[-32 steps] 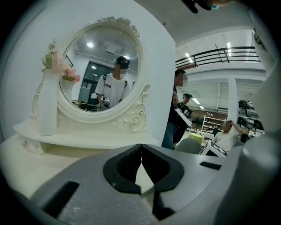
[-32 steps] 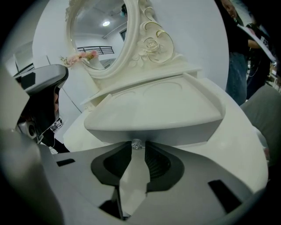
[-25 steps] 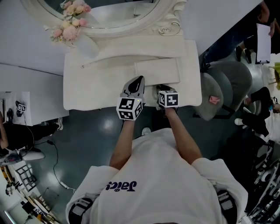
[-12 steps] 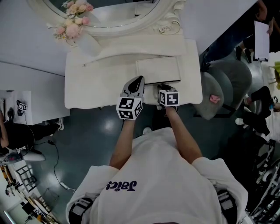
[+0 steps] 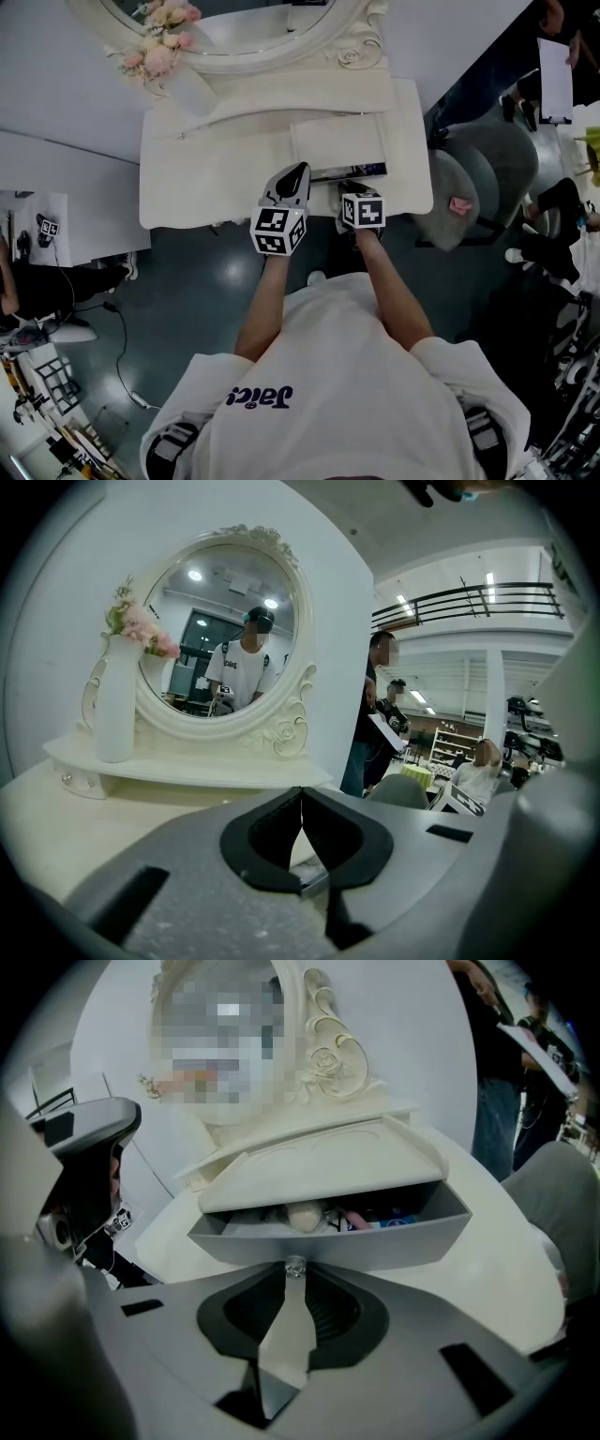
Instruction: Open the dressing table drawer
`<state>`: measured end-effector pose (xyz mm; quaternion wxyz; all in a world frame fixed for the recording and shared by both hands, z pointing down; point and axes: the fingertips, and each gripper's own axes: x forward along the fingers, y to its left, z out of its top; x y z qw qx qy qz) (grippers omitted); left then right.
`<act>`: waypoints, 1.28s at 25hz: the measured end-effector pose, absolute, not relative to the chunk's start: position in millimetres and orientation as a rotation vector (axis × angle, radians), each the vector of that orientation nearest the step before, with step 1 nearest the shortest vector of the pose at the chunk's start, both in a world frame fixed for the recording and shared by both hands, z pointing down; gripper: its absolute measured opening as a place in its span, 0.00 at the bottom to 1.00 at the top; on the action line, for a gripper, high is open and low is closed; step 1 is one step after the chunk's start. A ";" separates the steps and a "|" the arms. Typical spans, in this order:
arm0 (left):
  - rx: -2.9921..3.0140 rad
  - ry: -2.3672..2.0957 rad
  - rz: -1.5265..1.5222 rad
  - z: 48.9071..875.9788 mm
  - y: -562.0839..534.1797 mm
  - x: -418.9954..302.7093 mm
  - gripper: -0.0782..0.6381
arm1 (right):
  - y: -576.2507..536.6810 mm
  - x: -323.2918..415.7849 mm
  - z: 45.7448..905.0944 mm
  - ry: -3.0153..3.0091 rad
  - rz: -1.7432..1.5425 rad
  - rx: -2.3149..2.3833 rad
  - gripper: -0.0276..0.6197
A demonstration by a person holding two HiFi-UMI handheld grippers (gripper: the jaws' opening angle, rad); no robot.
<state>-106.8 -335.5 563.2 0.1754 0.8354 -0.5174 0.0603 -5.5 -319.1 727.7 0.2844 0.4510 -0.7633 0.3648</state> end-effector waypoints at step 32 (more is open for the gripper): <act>2.391 -1.445 0.187 561.1 -260.2 -89.4 0.13 | -236.8 9.1 732.8 -2.036 0.961 1.199 0.15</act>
